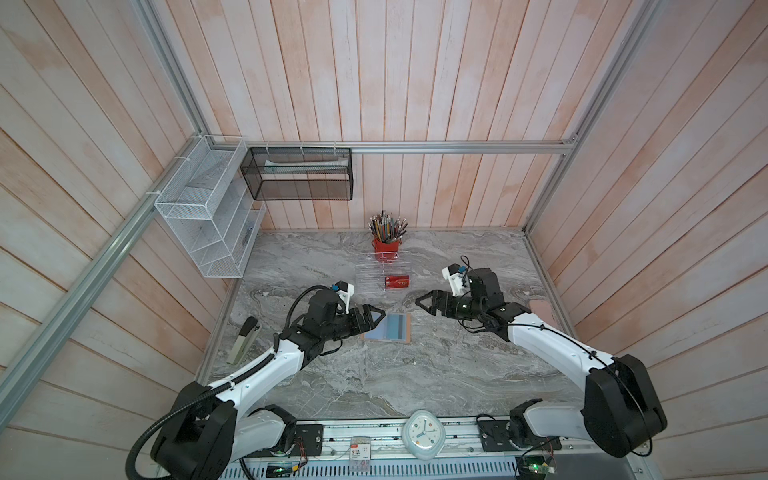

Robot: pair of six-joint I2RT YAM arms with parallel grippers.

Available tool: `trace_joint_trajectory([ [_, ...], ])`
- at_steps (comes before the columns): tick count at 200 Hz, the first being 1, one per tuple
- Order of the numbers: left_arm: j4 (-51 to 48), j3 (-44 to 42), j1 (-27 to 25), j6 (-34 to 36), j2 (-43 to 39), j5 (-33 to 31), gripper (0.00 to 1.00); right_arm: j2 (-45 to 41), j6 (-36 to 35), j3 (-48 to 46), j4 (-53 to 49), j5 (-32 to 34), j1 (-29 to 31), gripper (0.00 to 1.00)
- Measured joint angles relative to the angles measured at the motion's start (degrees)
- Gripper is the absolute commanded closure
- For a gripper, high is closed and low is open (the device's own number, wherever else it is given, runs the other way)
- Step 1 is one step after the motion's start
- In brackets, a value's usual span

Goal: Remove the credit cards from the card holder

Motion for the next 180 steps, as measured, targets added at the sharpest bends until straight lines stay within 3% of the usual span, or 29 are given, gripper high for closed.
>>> trace_joint_trajectory([
  [30, 0.2, 2.9, 0.0, -2.9, 6.1, 0.7, 0.0, 1.5, 2.9, -5.1, 5.9, -1.0, 4.7, 0.02],
  [67, 3.6, 7.8, 1.3, -6.4, 13.5, 3.2, 0.0, 4.0, 6.4, -9.5, 13.0, -1.9, 5.5, 0.02],
  [115, 5.8, 10.1, 2.7, -8.8, 21.6, 6.2, 0.0, 11.5, 8.2, -8.7, 20.2, -4.1, 5.7, 0.02],
  [180, 5.9, 10.1, 3.9, -9.2, 24.0, 7.8, 0.0, 19.1, 9.0, -4.5, 23.8, -6.2, 7.0, 0.02],
])
